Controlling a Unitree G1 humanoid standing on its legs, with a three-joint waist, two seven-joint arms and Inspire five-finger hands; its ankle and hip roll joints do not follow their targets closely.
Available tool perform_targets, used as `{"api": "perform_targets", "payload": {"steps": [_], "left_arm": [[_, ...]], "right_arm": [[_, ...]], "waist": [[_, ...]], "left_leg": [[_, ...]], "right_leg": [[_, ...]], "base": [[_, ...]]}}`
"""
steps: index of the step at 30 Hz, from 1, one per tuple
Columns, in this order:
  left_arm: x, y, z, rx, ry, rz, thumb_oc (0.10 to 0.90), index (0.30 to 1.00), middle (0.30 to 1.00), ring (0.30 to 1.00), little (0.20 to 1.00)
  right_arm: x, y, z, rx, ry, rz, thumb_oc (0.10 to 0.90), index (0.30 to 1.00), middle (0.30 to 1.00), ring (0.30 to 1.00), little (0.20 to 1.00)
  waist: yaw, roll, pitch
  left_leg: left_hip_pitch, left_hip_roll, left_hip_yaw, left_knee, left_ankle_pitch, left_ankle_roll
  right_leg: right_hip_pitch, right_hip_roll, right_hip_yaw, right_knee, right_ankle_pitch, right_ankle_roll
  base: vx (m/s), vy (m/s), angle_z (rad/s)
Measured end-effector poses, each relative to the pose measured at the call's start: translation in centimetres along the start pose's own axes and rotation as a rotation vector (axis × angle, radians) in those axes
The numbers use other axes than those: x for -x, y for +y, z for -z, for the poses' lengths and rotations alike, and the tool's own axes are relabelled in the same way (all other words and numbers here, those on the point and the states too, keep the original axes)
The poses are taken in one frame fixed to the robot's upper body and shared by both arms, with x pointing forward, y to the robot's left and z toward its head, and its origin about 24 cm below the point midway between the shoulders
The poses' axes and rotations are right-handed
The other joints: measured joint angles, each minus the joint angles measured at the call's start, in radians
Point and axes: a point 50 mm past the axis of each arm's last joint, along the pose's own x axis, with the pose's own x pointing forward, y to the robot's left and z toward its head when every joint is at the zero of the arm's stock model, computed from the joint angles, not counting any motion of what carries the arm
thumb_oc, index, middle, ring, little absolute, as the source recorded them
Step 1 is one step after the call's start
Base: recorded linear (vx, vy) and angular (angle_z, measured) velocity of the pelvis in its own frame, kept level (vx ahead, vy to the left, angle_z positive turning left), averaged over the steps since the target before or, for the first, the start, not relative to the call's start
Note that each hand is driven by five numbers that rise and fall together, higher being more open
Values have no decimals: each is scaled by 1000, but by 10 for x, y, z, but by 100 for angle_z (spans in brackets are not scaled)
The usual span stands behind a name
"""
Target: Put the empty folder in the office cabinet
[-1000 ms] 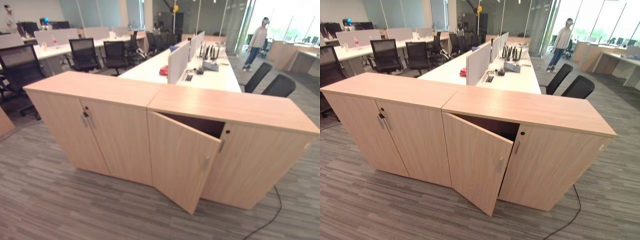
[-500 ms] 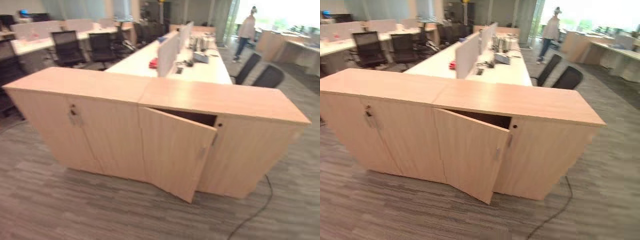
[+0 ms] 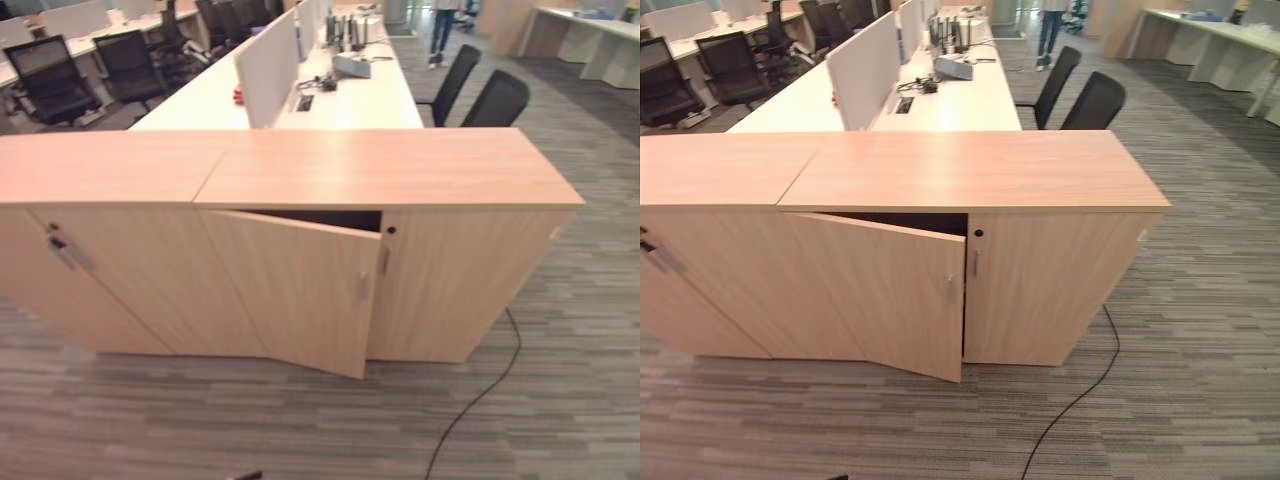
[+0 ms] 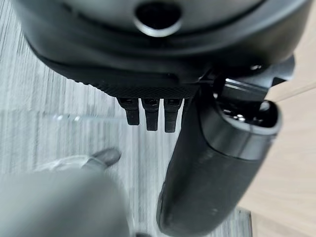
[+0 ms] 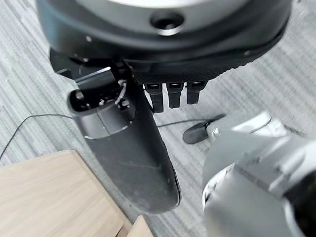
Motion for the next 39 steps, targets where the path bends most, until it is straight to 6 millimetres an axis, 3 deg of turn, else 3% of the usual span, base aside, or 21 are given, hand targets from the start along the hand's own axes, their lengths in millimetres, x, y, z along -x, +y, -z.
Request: {"api": "perform_targets", "payload": {"steps": [2,3,8,10,11,13,14,15,16,17,18,20,21,24,26,30,32,39], "left_arm": [[0,1,4,20,16,13,800,900,900,900,900],[0,2,3,22,18,25,800,900,900,900,900],[1,3,5,76,33,38,800,900,900,900,900],[1,8,4,93,29,23,800,900,900,900,900],[1,12,5,119,27,7,800,900,900,900,900],[1,16,1,114,11,-3,800,900,900,900,900],[1,16,-7,113,-42,-10,800,900,900,900,900],[1,19,-12,96,-62,-12,800,900,900,900,900],[0,15,-17,81,-79,-2,800,900,900,900,900],[0,14,-25,75,-100,4,800,900,900,900,900],[-2,4,-40,55,-137,29,800,900,900,900,900],[-2,-2,-47,1,-165,47,800,900,900,900,900],[-2,-8,-52,-28,-175,66,800,900,900,900,900],[-2,-10,-54,-54,-179,67,800,900,900,900,900],[-2,-12,-50,-48,-181,67,800,900,900,900,900],[-2,-11,-40,-49,-162,45,800,900,900,900,900],[-2,-7,-34,-14,-137,33,800,900,900,900,900],[1,0,-1,45,-49,21,800,900,900,900,900]], "right_arm": [[-1,7,0,46,9,-25,800,900,900,900,900],[0,5,7,64,33,-21,800,900,900,900,900],[0,0,5,57,28,-9,800,900,900,900,900],[1,-1,9,49,47,-4,800,900,900,900,900],[1,-3,11,44,56,0,800,900,900,900,900],[1,-1,13,44,60,-7,800,900,900,900,900],[1,-1,14,53,60,-1,800,900,900,900,900],[1,-2,13,62,57,2,800,900,900,900,900],[2,-6,13,73,56,13,800,900,900,900,900],[2,-8,13,83,59,22,800,900,900,900,900],[1,-4,7,104,46,17,800,900,900,900,900],[0,-1,3,151,44,12,800,900,900,900,900],[-1,1,2,163,45,5,800,900,900,900,900],[-1,4,7,157,50,-3,800,900,900,900,900],[0,3,6,154,48,-2,800,900,900,900,900],[0,1,3,67,22,8,800,900,900,900,900],[-1,4,1,48,9,-1,800,900,900,900,900],[0,5,10,52,36,-12,800,900,900,900,900]], "waist": [[1,-1,-1],[-1,-6,-1],[4,-3,1],[0,-20,2],[0,-40,1],[6,-56,11],[37,-73,20],[47,-62,25],[53,-60,24],[61,-69,25],[55,-76,41],[53,-73,50],[48,-65,69],[45,-71,76],[45,-75,79],[44,-44,71],[46,-31,65],[48,2,31]], "left_leg": [[-2,16,9,20,-7,3],[-6,28,9,54,-12,12],[-17,65,8,120,-13,14],[-37,85,4,201,-3,-8],[-63,107,-13,275,20,-40],[-120,140,-43,418,23,-51],[-184,168,-109,558,47,-73],[-216,164,-167,622,47,-78],[-264,126,-249,686,-11,-87],[-288,74,-282,695,-49,-70],[-339,-23,-318,652,-94,-41],[-335,-104,-318,394,-98,-24],[-332,-136,-319,271,-63,-5],[-315,-142,-319,236,-25,1],[-249,-144,-318,166,-15,17],[-88,-138,-322,-26,29,40],[-78,-133,-317,-30,73,59],[-51,-160,-294,-25,61,91]], "right_leg": [[-1,16,12,0,-7,-10],[2,24,19,0,-14,-18],[18,49,39,0,-26,-43],[27,58,45,-8,-43,-64],[31,67,50,-1,-56,-78],[41,84,68,3,-61,-95],[58,109,96,0,-52,-153],[57,117,101,0,-50,-174],[57,119,111,3,-47,-180],[55,112,120,1,-43,-185],[46,97,122,1,-39,-183],[23,87,124,-6,-34,-163],[22,96,123,-7,-29,-159],[30,111,123,-7,-34,-162],[43,111,131,-7,-39,-161],[46,119,126,1,-40,-157],[32,123,126,1,-37,-145],[57,96,143,0,-48,-111]], "base": [[132,-163,-21],[115,-133,-18],[106,-134,-16],[104,-215,-7],[99,-242,-15],[-10,-96,-33],[-53,-32,-50],[-124,23,-48],[-81,48,-25],[-102,126,-21],[-31,106,-22],[-11,74,-15],[28,84,-17],[62,105,-9],[46,115,-4],[38,85,9],[73,79,5],[44,49,-6]]}}
